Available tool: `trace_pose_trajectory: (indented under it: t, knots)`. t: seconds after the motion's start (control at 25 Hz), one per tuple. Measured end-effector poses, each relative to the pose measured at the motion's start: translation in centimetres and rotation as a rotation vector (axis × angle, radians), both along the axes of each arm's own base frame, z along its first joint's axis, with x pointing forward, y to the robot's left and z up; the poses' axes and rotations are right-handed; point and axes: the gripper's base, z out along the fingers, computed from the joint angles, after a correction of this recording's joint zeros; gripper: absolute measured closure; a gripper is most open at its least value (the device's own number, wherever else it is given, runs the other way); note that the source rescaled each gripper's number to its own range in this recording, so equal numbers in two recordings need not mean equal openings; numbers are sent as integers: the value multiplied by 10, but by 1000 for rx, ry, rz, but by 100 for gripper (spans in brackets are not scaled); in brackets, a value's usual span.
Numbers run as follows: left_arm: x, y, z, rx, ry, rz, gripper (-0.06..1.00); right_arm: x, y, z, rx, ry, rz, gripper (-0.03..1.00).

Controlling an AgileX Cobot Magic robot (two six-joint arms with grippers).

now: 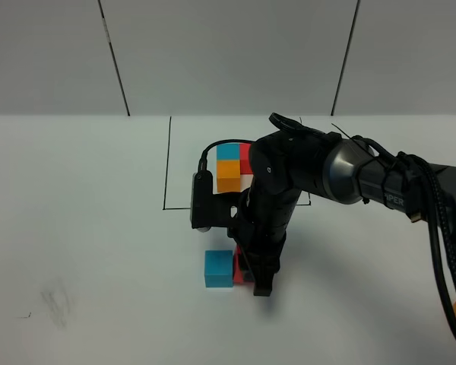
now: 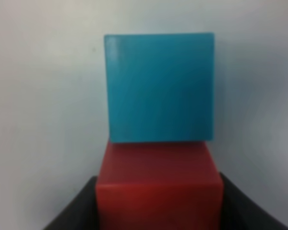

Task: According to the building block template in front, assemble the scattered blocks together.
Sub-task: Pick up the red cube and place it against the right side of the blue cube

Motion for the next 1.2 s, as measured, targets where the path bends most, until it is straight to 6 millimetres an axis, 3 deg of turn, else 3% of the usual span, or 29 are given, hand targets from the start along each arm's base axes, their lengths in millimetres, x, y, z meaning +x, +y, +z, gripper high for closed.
trace_pose_trajectory:
  t: [0.28, 1.2]
  knots:
    - [0, 0, 0, 0, 0, 0, 49, 2, 1, -16, -11, 17, -3, 68]
    - [0, 0, 0, 0, 0, 0, 49, 8, -6, -16, -130, -74, 89, 68]
